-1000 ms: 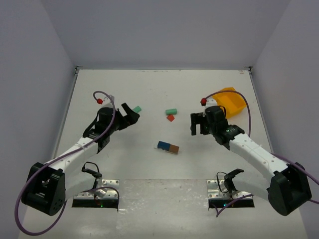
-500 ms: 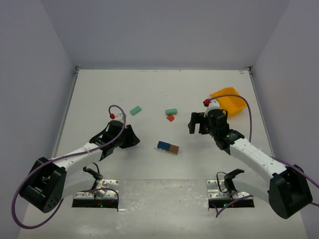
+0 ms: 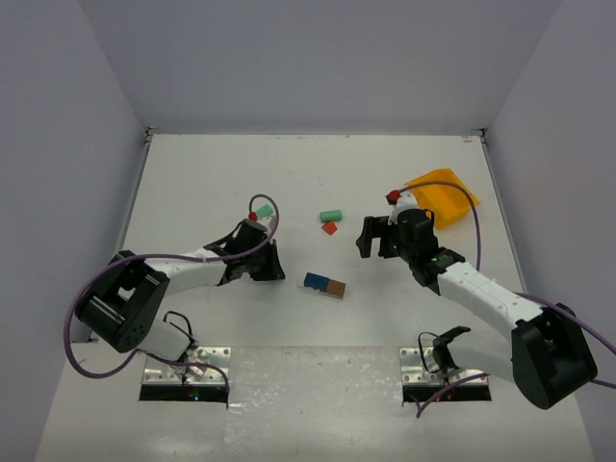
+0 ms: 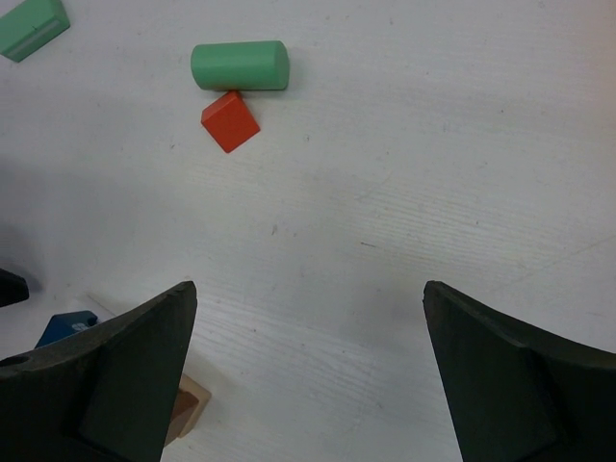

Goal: Build the wood block tower

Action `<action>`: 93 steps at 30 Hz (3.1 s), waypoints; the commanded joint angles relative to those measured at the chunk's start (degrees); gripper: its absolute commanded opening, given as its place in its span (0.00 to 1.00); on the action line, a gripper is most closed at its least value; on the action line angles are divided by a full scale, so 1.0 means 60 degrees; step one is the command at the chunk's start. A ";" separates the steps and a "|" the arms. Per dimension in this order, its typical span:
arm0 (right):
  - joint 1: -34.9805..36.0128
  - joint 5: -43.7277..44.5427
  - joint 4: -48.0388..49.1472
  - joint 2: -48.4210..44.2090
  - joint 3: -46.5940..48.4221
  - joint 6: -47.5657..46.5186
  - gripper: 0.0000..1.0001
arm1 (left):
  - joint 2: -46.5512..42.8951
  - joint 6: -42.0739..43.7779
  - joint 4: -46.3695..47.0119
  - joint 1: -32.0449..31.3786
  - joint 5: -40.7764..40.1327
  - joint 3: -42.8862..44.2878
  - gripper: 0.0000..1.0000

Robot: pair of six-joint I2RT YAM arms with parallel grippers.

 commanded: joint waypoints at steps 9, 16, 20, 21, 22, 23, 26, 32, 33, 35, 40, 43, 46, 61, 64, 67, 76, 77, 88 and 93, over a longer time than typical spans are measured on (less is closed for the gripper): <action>-0.0114 -0.0270 0.0592 0.0019 -0.0020 -0.0017 0.99 | 0.1203 0.0754 0.1030 -0.0329 0.1241 0.0934 0.00; -0.0117 -0.0364 0.0584 0.0048 -0.0017 -0.0028 0.99 | 0.1644 0.0729 0.1287 -0.0464 0.1566 0.1076 0.00; -0.0121 -0.0405 0.0570 0.0030 -0.0031 -0.0017 0.99 | 0.1768 0.0733 0.1306 -0.0539 0.1595 0.1128 0.00; -0.0128 -0.0425 0.0577 0.0023 -0.0031 -0.0017 0.99 | 0.1795 0.0733 0.1306 -0.0545 0.1595 0.1128 0.00; -0.0125 -0.0443 0.0580 0.0026 -0.0025 -0.0030 0.99 | 0.1810 0.0727 0.1306 -0.0555 0.1583 0.1134 0.00; -0.0117 -0.0464 0.0580 0.0040 -0.0023 -0.0046 0.99 | 0.1810 0.0712 0.1306 -0.0564 0.1573 0.1142 0.00; -0.0126 -0.0501 0.0551 0.0121 0.0027 -0.0061 0.99 | 0.1741 0.0675 0.1321 -0.0598 0.1570 0.1128 0.00; -0.0120 -0.0585 0.0551 0.0133 0.0042 -0.0102 0.99 | 0.1652 0.0689 0.1254 -0.0608 0.1376 0.1099 0.00; -0.0117 -0.0611 0.0551 0.0150 0.0049 -0.0105 0.99 | 0.1649 0.0689 0.1234 -0.0608 0.1334 0.1112 0.00; -0.0117 -0.0631 0.0548 0.0172 0.0045 -0.0108 0.99 | 0.1610 0.0675 0.1188 -0.0608 0.1178 0.1131 0.00; -0.0117 -0.0642 0.0532 0.0214 0.0065 -0.0134 0.99 | 0.1310 0.0596 0.0948 -0.0608 0.0568 0.1157 0.00; -0.0117 -0.0902 0.0594 0.0210 0.0042 -0.0279 0.99 | 0.1066 0.0558 0.0765 -0.0608 0.0250 0.1172 0.00; -0.0117 -0.1362 0.0649 0.0254 0.0066 -0.0658 0.99 | 0.0762 0.0513 0.0493 -0.0593 -0.0210 0.1201 0.00; -0.0117 -0.1552 0.0861 0.0180 -0.0017 -0.0823 0.99 | -0.4488 -0.1632 -0.1888 -0.0593 -0.6183 0.1085 0.60; -0.0121 -0.1637 0.0903 0.0169 -0.0042 -0.0797 0.99 | -0.5374 -0.1618 -0.1530 -0.0593 -0.6711 0.0989 0.97; -0.0117 -0.1645 0.0932 0.0122 -0.0060 -0.0786 0.99 | -0.5646 -0.1523 -0.1441 -0.0593 -0.6885 0.1084 1.00; -0.0117 -0.1828 0.1150 0.0093 -0.0148 -0.1012 0.99 | -0.4915 -0.1142 -0.0291 -0.0607 -0.7033 0.1260 1.00; -0.0117 -0.1856 0.1054 0.0162 -0.0093 -0.1027 0.99 | -0.4844 -0.1044 -0.0165 -0.0594 -0.7046 0.1329 1.00; -0.0102 -0.2437 0.0543 0.0344 0.0220 -0.0978 0.99 | -0.4078 -0.0020 0.1354 -0.0599 -0.6613 0.1072 1.00; -0.0102 -0.2780 0.0698 0.0282 0.0042 -0.1146 0.99 | -0.3639 0.0060 0.1262 -0.0578 -0.6900 0.1099 1.00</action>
